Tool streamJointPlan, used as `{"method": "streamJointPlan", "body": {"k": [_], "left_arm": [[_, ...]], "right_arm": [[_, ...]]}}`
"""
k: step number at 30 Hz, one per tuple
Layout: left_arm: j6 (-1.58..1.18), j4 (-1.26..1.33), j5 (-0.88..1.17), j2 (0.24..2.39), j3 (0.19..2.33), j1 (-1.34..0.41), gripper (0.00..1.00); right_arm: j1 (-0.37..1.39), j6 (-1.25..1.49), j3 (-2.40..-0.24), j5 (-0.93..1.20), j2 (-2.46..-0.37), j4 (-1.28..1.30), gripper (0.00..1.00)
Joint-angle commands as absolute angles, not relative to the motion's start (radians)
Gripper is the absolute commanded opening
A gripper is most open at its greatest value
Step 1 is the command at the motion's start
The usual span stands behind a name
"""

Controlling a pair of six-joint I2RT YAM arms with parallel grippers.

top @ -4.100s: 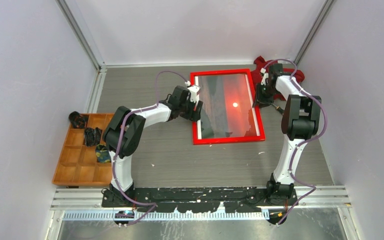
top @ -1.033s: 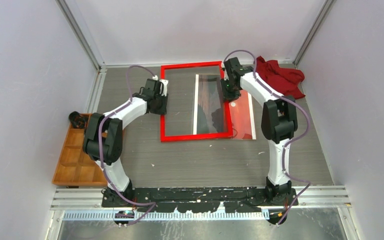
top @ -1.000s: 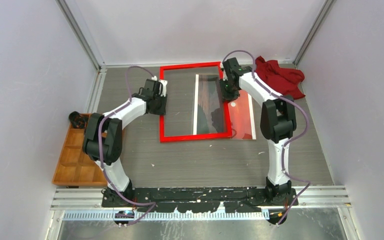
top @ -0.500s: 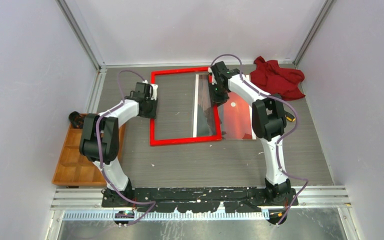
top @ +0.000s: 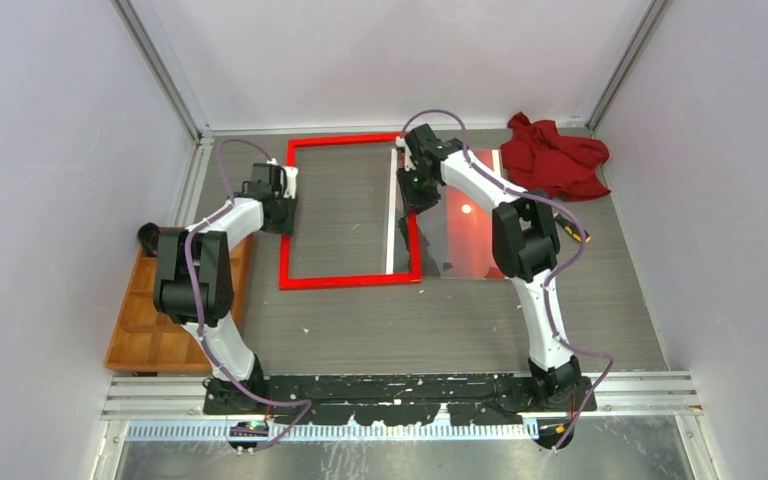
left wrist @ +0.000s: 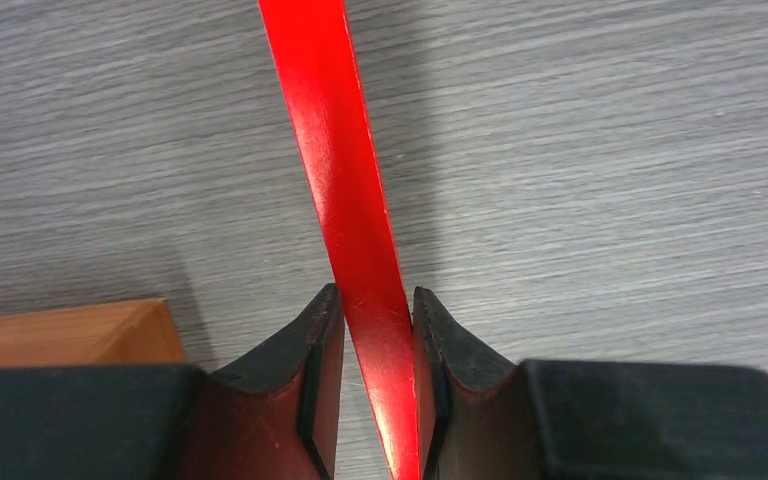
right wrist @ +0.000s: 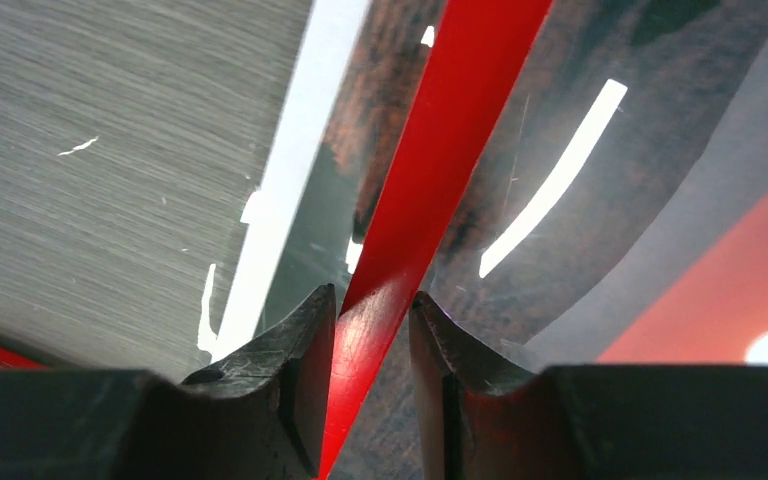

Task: Take the photo out of the frame
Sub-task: Place the photo frame item at the center of the board.

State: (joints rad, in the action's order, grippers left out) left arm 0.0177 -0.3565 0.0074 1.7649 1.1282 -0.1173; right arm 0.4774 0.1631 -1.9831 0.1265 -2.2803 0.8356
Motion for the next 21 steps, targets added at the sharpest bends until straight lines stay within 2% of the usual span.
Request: {"method": "streamJointPlan", "body": {"k": [1,7,14,21], "left_arm": [[0.075,-0.327,0.078,1.764,1.161,-0.105,0.09],[0.088,-0.334,0.056,1.779,1.171,-0.076,0.10],[0.106,-0.348,0.017,1.811,1.197,-0.056,0.11],[0.118,-0.343,-0.028,1.833,1.218,-0.032,0.16]], "right_arm": [[0.539,0.175,-2.065,0.266,-2.297,0.763,0.39],[0.548,0.188,-2.111,0.307,-2.340,0.755,0.45],[0.560,0.210,-2.168,0.333,-2.391,0.747,0.46],[0.576,0.218,-2.195,0.357,-2.416,0.744,0.48]]}}
